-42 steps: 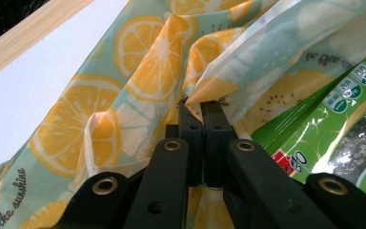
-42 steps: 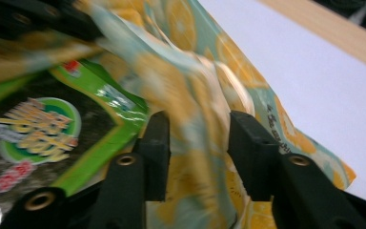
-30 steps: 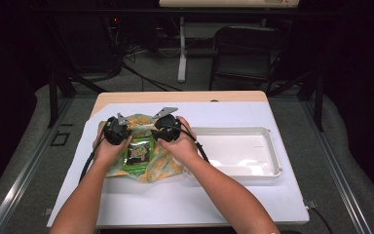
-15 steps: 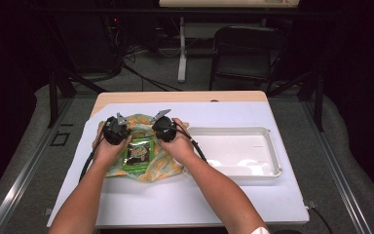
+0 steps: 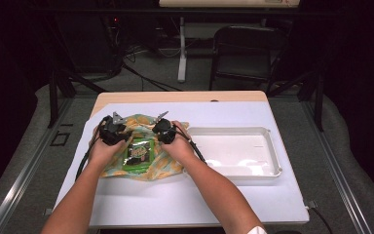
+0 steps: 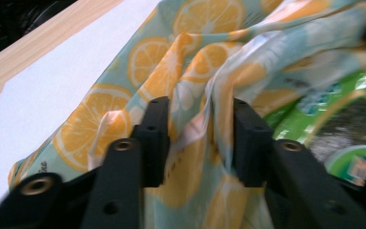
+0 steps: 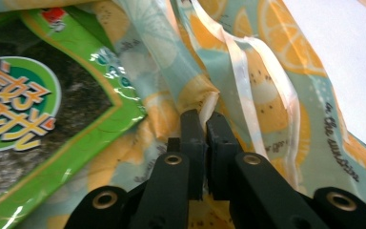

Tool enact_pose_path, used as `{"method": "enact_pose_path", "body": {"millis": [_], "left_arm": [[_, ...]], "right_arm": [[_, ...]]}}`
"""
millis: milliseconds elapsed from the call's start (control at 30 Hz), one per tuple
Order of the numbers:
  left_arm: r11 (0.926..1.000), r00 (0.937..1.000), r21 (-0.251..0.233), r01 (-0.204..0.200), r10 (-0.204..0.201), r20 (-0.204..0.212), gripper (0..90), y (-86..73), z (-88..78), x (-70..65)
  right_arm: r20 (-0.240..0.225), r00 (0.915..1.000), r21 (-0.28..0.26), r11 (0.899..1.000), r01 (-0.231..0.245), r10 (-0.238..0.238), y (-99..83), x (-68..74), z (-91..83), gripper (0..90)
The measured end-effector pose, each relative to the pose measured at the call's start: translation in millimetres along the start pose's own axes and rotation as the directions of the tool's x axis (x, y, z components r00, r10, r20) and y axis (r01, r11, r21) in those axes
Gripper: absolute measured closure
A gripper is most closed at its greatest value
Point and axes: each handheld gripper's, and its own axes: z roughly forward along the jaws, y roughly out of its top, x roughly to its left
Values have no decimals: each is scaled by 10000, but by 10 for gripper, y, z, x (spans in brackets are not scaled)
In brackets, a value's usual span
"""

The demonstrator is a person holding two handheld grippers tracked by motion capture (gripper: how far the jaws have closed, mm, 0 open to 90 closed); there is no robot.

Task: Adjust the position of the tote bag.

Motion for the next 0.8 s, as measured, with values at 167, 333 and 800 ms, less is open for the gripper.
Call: {"method": "enact_pose_path", "body": {"millis": [167,333,800], "left_arm": [[9990,9996,-444,-87,99,278,510,44,-326,-46],[9999,9974,-41,168,-165,704,488,30,-495,-97],[9927,9995,1180,-244,218,232,596,-188,-316,-282]], "right_arm": [[65,9998,73,9998,-168,167,4,-20,2,870],[37,9998,-20,9998,-200,200,18,2,4,862],[123,9998,32,9998,-176,175,18,-13,-17,839]]}}
